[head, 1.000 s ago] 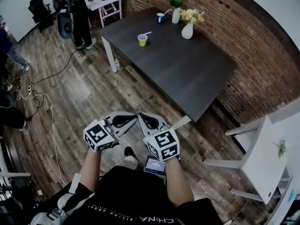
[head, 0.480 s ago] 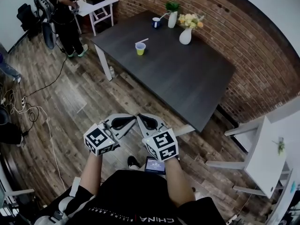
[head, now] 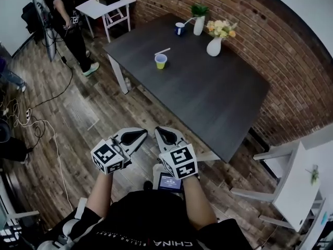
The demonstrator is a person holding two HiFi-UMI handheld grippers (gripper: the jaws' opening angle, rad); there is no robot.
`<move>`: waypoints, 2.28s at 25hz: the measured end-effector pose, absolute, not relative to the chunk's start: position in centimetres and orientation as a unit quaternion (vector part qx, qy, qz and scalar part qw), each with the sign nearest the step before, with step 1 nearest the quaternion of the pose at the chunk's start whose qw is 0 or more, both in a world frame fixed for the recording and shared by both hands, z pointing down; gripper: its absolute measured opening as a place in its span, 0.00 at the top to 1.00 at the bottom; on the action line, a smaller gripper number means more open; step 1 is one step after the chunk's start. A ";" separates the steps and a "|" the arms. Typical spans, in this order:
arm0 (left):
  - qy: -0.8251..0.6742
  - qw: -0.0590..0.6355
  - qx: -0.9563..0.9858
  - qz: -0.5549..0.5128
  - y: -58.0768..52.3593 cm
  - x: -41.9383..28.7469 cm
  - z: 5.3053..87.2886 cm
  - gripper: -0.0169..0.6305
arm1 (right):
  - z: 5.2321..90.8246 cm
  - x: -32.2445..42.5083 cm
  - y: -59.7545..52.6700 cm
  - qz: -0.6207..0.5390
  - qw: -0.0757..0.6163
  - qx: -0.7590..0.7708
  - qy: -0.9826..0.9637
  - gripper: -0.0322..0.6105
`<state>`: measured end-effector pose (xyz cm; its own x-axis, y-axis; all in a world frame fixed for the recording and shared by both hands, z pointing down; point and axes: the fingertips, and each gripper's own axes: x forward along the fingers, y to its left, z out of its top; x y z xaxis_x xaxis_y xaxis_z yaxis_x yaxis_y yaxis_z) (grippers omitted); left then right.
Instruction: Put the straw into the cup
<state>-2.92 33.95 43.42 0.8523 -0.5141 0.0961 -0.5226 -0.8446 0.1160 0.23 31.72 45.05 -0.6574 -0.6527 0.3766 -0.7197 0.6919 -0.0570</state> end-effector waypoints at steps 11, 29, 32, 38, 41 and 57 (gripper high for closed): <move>-0.286 0.081 0.954 0.045 19.3 -1.6 43.6 0.99 | 45.1 3.8 17.3 0.122 0.150 0.381 -0.904 0.94; -0.311 0.119 0.941 0.058 5.3 -2.6 46.6 0.99 | 47.3 5.1 4.0 0.170 0.147 0.373 -0.900 0.94; -0.310 0.116 0.942 0.057 1.8 -4.0 47.3 0.99 | 47.6 4.7 1.0 0.169 0.146 0.386 -0.895 0.94; -0.282 0.115 0.950 0.063 -6.1 -6.5 47.6 0.99 | 46.9 3.3 -6.4 0.168 0.144 0.421 -0.879 0.94; -0.266 0.115 0.954 0.072 -9.4 -7.3 47.9 0.99 | 46.4 2.6 -9.6 0.166 0.144 0.436 -0.873 0.94; -0.238 0.136 0.958 0.084 -17.1 -7.8 49.9 0.99 | 47.0 3.2 -15.7 0.197 0.137 0.480 -0.844 0.94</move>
<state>-7.76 -17.14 49.90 0.8722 -0.4335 0.2265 -0.4793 -0.8497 0.2196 3.24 -15.73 46.98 -0.5021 -0.7559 0.4202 -0.8638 0.4614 -0.2021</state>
